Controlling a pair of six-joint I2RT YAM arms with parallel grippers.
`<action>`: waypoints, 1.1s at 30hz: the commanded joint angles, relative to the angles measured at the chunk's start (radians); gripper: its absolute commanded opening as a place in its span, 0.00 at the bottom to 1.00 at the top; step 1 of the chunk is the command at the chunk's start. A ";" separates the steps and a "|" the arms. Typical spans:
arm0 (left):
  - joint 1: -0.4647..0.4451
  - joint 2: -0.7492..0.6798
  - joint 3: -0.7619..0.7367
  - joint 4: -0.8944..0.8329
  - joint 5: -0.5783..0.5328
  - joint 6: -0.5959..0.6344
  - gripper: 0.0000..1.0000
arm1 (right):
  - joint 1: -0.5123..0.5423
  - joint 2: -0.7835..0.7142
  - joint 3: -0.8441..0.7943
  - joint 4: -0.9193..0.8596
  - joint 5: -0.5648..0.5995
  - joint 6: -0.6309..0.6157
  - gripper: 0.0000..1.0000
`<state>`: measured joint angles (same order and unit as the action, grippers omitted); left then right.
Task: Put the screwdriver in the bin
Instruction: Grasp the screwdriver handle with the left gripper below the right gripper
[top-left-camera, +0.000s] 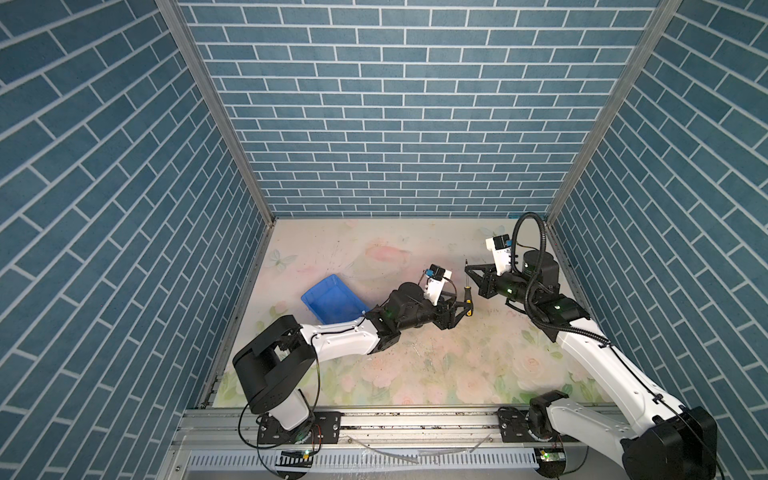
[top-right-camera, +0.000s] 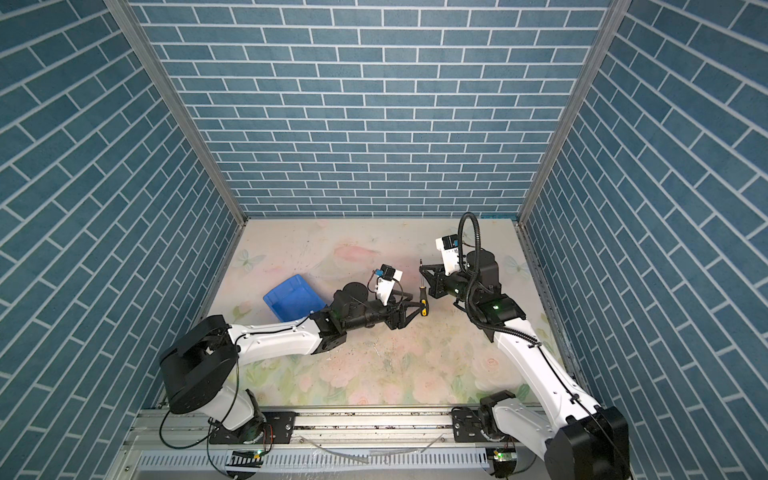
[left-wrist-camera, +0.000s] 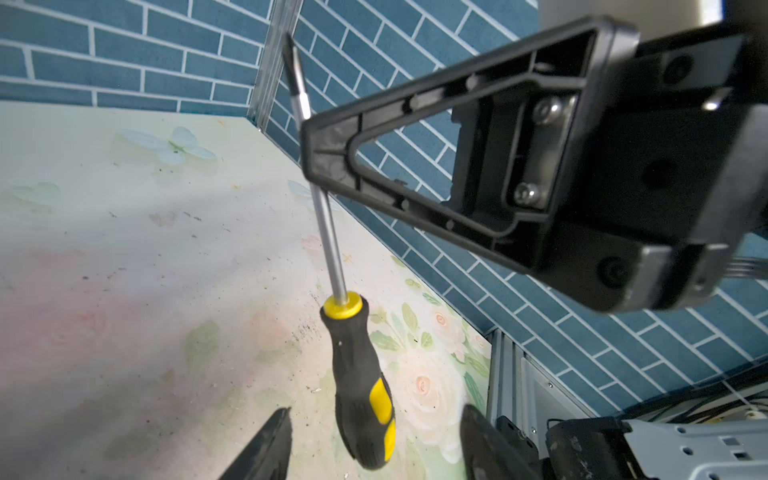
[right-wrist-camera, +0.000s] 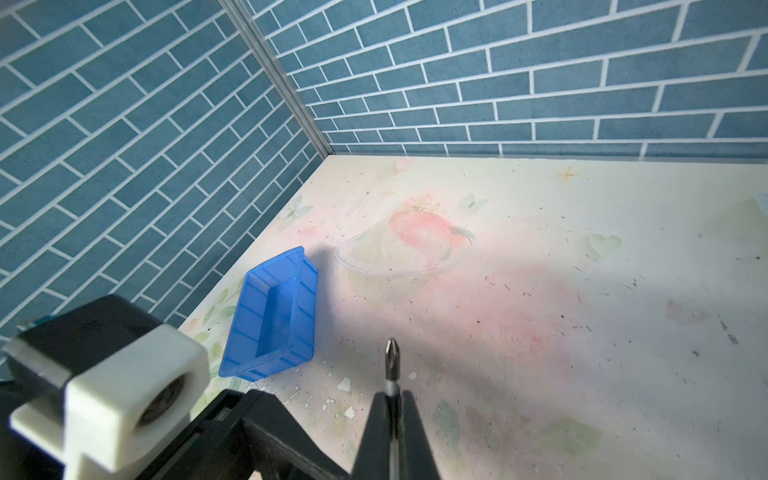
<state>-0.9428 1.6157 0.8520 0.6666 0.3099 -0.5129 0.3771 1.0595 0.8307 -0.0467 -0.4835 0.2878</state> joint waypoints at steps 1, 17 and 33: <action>0.011 0.023 0.020 0.063 0.034 -0.024 0.60 | 0.009 -0.001 0.039 0.088 -0.058 0.015 0.00; 0.012 0.041 0.024 0.085 0.052 -0.023 0.21 | 0.020 0.014 0.038 0.116 -0.103 0.035 0.00; 0.023 0.033 0.011 0.088 0.022 -0.017 0.19 | 0.020 0.022 0.026 0.175 -0.119 0.085 0.00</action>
<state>-0.9257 1.6588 0.8635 0.7223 0.3294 -0.5465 0.3920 1.0782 0.8307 0.0948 -0.5938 0.3576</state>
